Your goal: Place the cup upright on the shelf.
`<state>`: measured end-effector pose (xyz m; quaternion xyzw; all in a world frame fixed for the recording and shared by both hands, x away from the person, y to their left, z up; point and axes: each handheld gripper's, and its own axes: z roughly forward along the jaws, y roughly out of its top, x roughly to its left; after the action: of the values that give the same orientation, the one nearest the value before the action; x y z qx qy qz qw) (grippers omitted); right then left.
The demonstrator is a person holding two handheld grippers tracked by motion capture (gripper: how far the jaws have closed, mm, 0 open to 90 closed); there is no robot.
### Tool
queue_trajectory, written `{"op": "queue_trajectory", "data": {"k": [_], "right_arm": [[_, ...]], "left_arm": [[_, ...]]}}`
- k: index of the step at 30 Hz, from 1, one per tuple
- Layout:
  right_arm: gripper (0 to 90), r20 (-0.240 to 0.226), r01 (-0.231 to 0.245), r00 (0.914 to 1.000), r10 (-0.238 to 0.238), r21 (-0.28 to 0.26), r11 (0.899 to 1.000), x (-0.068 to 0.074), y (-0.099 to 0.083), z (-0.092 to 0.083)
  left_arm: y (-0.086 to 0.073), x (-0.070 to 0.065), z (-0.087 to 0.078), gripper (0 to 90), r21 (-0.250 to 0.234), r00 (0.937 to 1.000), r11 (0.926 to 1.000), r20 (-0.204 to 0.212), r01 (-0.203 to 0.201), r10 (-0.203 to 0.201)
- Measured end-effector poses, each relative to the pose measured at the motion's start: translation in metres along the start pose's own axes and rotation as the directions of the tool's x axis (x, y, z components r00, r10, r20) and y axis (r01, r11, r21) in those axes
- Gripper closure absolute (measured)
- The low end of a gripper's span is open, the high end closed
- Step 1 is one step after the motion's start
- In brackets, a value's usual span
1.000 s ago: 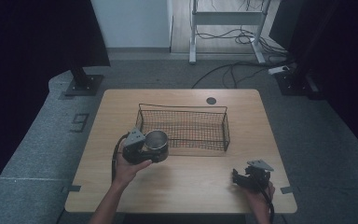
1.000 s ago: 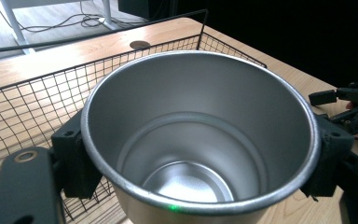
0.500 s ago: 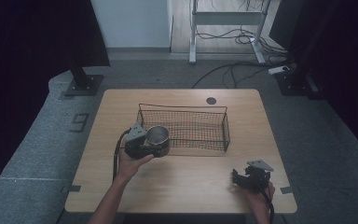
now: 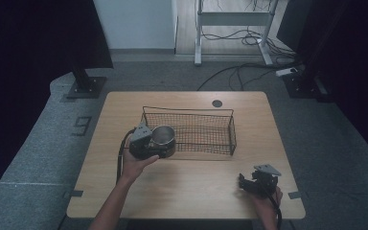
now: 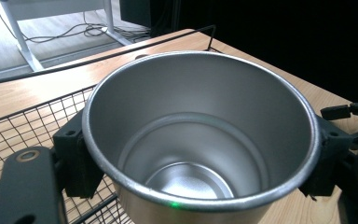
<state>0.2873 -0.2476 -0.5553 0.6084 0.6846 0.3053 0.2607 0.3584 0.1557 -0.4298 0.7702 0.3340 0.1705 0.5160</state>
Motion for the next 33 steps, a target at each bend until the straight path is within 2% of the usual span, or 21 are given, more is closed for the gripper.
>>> {"op": "queue_trajectory", "data": {"k": [5,11,18,33], "right_arm": [[11.4,0.0,0.001,1.0,-0.001,0.0,1.0,0.0,0.0,0.0],[11.4,0.0,0.001,1.0,-0.001,0.0,1.0,0.0,0.0,0.0],[11.4,0.0,0.001,1.0,-0.001,0.0,1.0,0.0,0.0,0.0],[11.4,-0.001,0.002,1.0,-0.002,0.0,1.0,0.0,0.0,0.0]], "left_arm": [[0.0,0.006,0.004,18.9,-0.003,0.9994,0.9998,0.026,0.021,-0.021],[-0.001,0.011,0.009,18.9,0.011,0.9996,0.9996,0.015,0.025,-0.025],[0.001,0.019,0.013,18.9,0.01,0.9987,0.9987,0.01,0.05,-0.05],[0.014,0.025,0.022,18.9,0.011,0.9991,0.9992,0.018,0.039,-0.039]]}}
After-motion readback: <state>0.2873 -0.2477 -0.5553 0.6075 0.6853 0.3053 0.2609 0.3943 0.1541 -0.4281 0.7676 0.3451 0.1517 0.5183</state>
